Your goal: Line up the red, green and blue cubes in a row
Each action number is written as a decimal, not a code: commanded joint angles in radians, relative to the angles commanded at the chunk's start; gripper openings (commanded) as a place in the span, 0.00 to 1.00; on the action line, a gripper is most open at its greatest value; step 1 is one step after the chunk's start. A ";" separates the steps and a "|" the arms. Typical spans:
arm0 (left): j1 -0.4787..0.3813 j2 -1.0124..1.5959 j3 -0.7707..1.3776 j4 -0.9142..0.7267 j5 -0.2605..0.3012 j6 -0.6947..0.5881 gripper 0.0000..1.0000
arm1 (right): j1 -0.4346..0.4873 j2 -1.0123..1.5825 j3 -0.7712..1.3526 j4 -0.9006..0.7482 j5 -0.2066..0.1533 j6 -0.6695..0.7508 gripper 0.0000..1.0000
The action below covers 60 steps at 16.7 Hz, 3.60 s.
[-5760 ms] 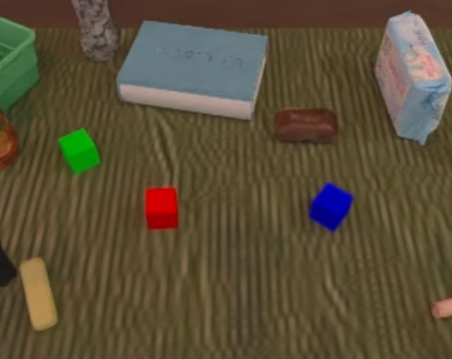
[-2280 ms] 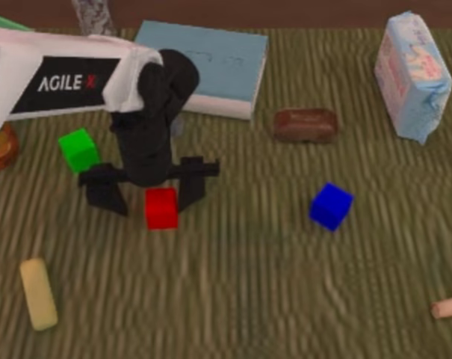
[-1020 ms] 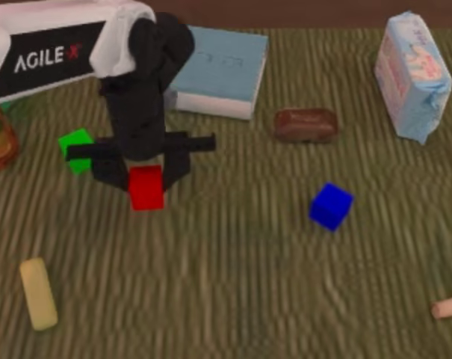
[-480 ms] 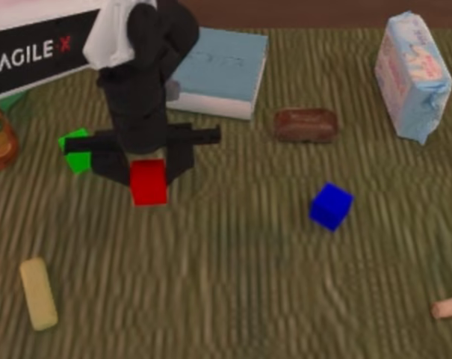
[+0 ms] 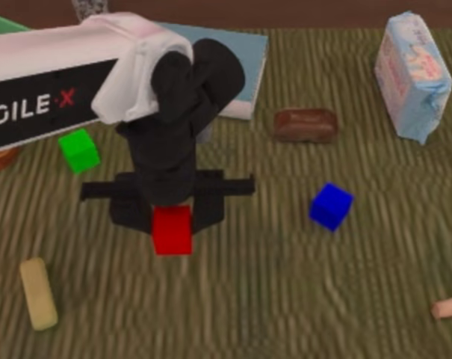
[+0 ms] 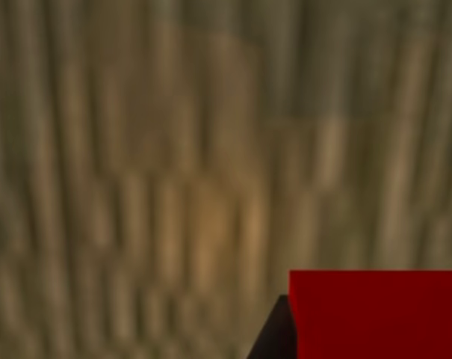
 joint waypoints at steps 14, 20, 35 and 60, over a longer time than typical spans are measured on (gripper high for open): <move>-0.002 0.082 -0.183 0.265 0.000 0.000 0.00 | 0.000 0.000 0.000 0.000 0.000 0.000 1.00; -0.002 0.082 -0.183 0.265 0.000 0.000 0.23 | 0.000 0.000 0.000 0.000 0.000 0.000 1.00; -0.002 0.082 -0.183 0.265 0.000 0.000 1.00 | 0.000 0.000 0.000 0.000 0.000 0.000 1.00; 0.083 0.091 0.121 -0.042 0.002 0.214 1.00 | 0.000 0.000 0.000 0.000 0.000 0.000 1.00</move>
